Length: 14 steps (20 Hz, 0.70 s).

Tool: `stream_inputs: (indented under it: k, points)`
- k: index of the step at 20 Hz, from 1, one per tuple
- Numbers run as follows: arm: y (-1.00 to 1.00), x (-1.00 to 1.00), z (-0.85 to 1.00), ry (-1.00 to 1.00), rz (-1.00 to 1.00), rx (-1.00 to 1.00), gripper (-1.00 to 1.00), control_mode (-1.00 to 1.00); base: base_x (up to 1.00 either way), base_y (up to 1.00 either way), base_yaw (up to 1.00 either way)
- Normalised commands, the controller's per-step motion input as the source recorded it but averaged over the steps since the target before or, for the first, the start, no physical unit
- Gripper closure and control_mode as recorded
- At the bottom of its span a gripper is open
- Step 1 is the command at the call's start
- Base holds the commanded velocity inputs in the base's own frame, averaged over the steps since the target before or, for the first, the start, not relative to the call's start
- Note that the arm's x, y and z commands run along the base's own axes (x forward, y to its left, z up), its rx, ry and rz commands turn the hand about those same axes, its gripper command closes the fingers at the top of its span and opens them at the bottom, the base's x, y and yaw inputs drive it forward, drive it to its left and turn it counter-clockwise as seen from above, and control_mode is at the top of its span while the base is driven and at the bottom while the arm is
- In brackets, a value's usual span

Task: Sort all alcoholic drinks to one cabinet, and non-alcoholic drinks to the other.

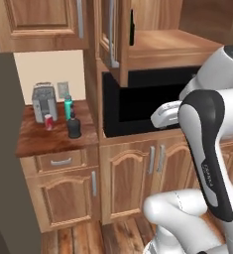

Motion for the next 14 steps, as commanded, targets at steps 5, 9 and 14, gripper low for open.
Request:
stream_inputs:
  k: [5,9,14]
  points:
    - [0.0,0.0,0.0,0.0,0.0,0.0,-1.0,1.0,-0.32,0.52,-0.24]
    - [0.0,0.0,0.0,0.0,0.0,0.0,-1.0,1.0,-0.38,0.69,-0.18]
    - [0.0,0.0,0.0,0.0,0.0,0.0,-1.0,1.0,-0.18,0.64,-0.05]
